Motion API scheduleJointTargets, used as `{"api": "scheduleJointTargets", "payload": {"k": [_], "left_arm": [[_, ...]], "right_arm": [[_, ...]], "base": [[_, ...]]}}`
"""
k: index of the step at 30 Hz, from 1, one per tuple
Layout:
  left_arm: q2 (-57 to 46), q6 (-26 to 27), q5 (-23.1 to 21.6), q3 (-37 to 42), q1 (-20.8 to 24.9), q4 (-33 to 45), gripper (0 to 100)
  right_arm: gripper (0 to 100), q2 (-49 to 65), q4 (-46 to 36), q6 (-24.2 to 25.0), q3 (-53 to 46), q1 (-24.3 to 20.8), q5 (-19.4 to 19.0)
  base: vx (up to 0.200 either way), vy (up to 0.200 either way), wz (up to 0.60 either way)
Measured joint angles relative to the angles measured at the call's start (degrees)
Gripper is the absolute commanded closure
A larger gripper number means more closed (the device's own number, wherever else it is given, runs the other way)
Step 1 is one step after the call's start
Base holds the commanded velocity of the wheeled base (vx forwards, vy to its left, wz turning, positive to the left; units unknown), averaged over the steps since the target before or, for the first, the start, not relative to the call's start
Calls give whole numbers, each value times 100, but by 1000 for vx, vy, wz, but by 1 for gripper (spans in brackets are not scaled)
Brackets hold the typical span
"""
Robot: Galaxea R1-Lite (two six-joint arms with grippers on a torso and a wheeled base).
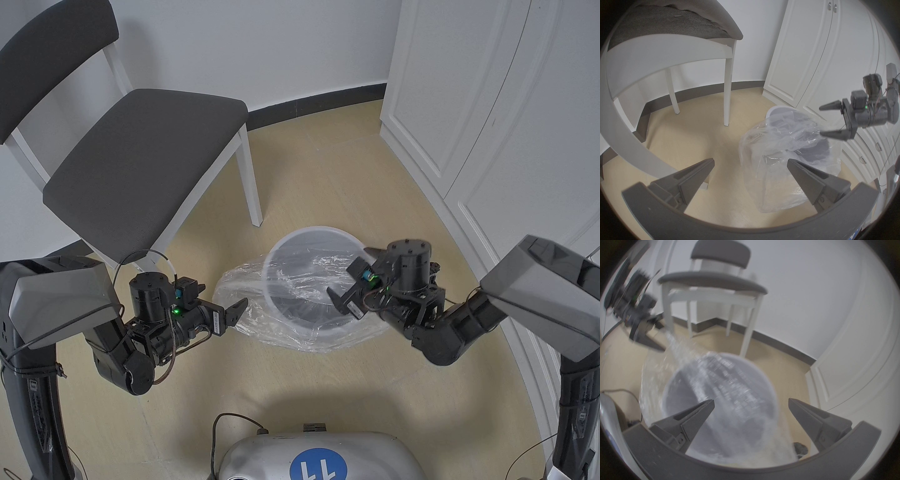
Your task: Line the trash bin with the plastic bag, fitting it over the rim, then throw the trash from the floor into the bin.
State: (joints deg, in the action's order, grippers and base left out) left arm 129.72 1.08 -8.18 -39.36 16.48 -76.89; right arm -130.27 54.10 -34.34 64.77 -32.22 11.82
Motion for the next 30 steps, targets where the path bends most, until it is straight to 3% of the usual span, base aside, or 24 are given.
{"api": "scheduleJointTargets", "payload": {"k": [10,26,27,30], "left_arm": [[13,15,17,23,-4,-5,0],[18,24,28,12,-4,-16,0],[18,22,28,12,-4,-18,0],[18,24,28,6,-6,-16,0]], "right_arm": [[0,-452,11,-154,37,-187,54],[0,-942,-18,-516,741,-91,65],[100,-958,-18,-518,756,-88,65],[100,-978,-10,-516,817,-72,65]], "base": [[0,0,0],[0,0,0],[0,0,0],[0,0,0]]}}
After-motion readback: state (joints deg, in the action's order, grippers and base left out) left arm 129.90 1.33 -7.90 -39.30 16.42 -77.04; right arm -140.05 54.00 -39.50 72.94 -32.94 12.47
